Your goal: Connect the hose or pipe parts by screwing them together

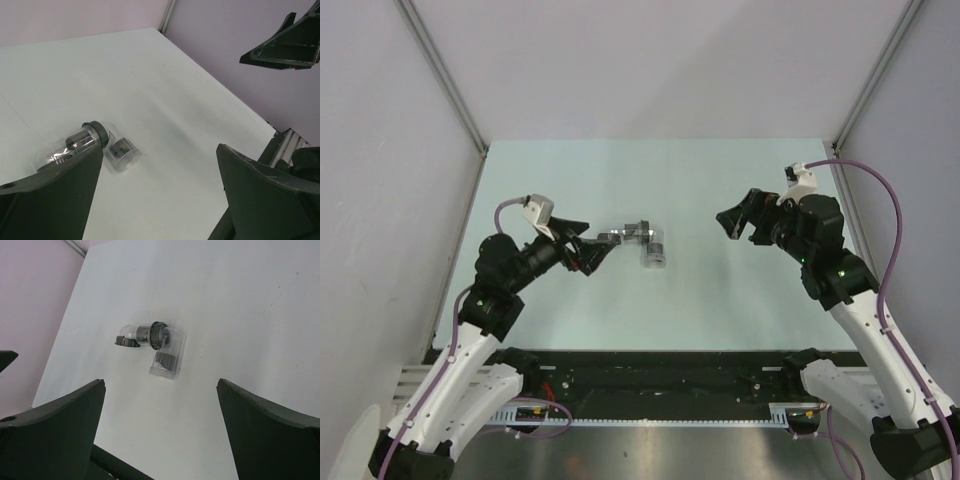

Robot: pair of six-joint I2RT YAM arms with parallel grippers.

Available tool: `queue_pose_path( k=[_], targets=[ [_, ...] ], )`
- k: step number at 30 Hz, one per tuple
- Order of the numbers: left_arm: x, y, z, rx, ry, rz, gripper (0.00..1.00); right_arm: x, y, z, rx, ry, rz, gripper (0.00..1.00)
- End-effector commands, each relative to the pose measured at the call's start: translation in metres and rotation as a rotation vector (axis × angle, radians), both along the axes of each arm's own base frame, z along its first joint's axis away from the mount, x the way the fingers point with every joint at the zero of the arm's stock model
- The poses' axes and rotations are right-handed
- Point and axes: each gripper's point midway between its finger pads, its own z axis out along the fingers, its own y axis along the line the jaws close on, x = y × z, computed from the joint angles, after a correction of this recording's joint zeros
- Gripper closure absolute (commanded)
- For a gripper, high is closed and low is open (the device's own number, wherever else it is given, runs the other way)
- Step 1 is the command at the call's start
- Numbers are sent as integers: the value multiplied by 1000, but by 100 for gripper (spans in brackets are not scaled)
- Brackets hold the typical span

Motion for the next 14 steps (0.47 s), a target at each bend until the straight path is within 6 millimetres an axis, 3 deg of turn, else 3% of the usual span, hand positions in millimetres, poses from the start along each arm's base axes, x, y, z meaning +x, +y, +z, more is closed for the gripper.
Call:
queue_pose_path(
  k=[1, 14],
  targets=[
    [-6, 0, 24, -74, -92, -2, 0, 3, -2, 27, 38, -70, -27, 0],
    [-2, -1, 22, -82, -78, 5, 0, 4, -8, 21, -29, -83, -33, 0]
  ],
)
